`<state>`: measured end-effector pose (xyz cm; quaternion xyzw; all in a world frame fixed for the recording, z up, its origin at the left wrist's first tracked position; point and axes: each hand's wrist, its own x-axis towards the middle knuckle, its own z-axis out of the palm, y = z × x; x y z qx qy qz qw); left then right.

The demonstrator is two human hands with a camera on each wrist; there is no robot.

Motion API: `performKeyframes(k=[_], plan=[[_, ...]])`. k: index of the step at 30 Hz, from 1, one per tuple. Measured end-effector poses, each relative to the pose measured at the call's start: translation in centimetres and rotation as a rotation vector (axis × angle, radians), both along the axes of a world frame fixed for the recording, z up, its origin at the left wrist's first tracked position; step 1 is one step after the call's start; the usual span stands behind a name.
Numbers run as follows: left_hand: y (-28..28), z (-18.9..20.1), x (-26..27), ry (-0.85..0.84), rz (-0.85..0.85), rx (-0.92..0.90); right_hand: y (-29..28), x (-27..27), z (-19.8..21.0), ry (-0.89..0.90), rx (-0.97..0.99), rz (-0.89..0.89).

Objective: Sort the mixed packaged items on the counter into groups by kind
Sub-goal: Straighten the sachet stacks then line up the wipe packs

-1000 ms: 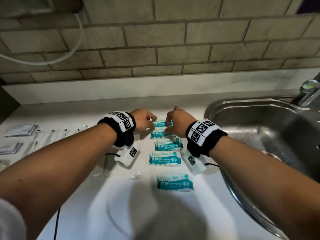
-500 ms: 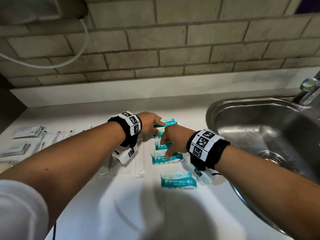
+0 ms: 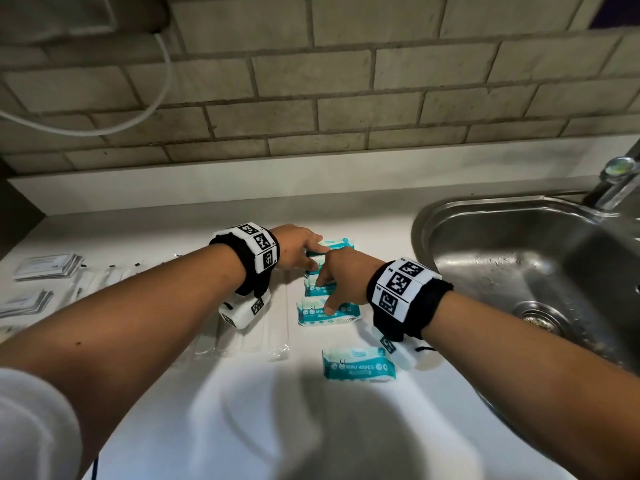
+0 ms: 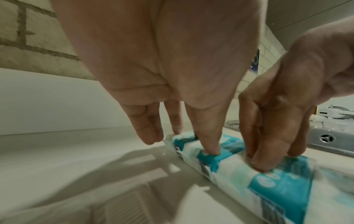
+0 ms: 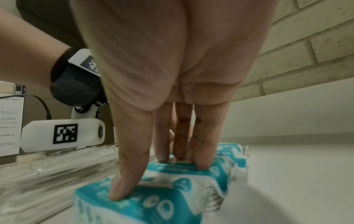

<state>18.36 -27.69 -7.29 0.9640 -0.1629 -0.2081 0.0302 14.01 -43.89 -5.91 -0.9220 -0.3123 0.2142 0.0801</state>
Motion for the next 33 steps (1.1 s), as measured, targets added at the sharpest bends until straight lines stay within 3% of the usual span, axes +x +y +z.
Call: performKeyframes(k=[15, 33], plan=[[-1.7, 0.9, -0.9, -0.023, -0.084, 0.038, -0.5, -2.3, -0.1, -0.027, -0.003, 0.088], [-1.0, 0.4, -0.9, 0.007, -0.059, 0.018, -0.8, -2.6, 0.4, -0.001, -0.008, 0.021]])
